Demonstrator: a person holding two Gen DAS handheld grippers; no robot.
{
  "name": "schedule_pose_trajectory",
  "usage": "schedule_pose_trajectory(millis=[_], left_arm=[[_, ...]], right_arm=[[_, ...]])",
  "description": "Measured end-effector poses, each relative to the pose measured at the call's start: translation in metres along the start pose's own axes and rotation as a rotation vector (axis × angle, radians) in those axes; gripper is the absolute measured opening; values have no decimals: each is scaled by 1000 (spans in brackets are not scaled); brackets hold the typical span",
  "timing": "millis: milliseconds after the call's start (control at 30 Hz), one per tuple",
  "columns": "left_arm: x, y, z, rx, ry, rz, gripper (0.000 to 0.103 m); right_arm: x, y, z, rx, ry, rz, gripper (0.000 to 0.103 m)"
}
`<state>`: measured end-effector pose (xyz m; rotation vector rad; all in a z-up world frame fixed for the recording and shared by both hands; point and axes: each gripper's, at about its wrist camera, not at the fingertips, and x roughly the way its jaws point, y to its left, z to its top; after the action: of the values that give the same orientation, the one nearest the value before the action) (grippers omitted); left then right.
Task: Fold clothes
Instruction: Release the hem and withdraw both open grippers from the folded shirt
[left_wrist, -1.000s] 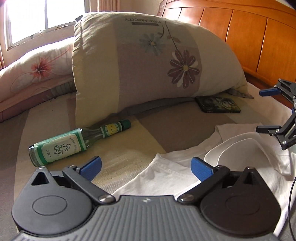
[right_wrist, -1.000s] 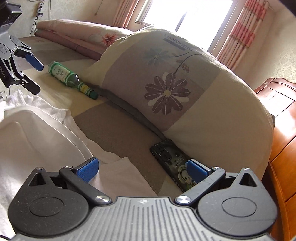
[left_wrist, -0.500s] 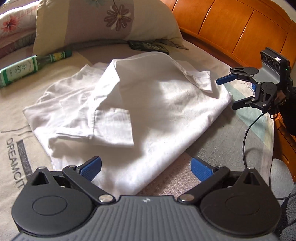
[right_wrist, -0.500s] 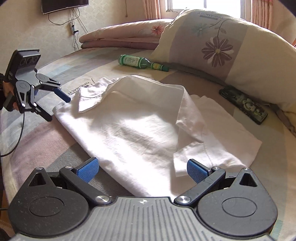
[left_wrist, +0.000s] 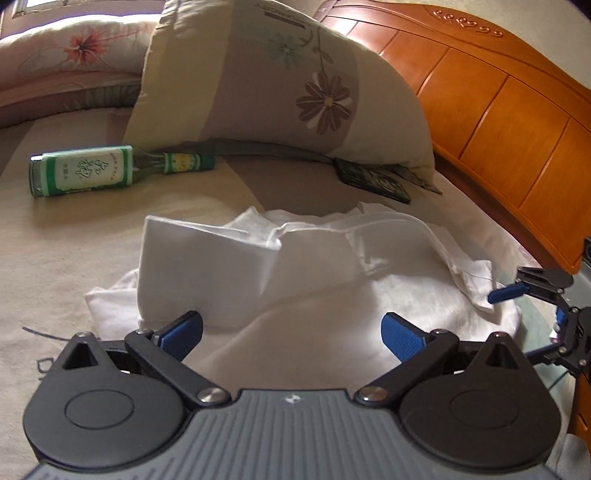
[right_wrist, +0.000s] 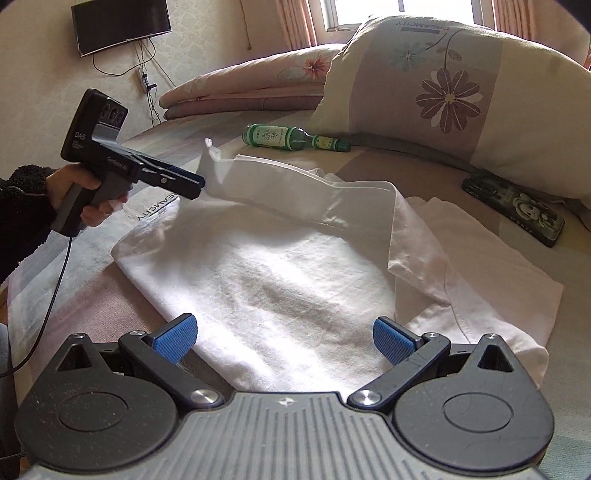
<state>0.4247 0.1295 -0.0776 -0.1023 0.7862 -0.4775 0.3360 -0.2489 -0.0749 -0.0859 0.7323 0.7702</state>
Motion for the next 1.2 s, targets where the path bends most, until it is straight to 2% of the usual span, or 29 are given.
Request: schedule_pose_trajectory(millis=[233,467,633,867,1100,1200], left_arm=[[-3,1,-2,-64,-31,-32,102],[10,-41,-22,103,69,-64,102],[14,-53,-26,166,99,-40,102],[12,-51,-32,178,99,-16,102],[5,-47,-32,204,84,11,102],[2,-45,-31,199,71,15,102]], right_arm=[[6,12,3,-38,9,77,103],[41,8,8,-6,69,29,103],[53,-4,22,9,119,-75,103],[72,-41,50,42,191,-298,103],[63,-76,90,42,172,-434,103],[43,-80,94,74,122,-407,103]])
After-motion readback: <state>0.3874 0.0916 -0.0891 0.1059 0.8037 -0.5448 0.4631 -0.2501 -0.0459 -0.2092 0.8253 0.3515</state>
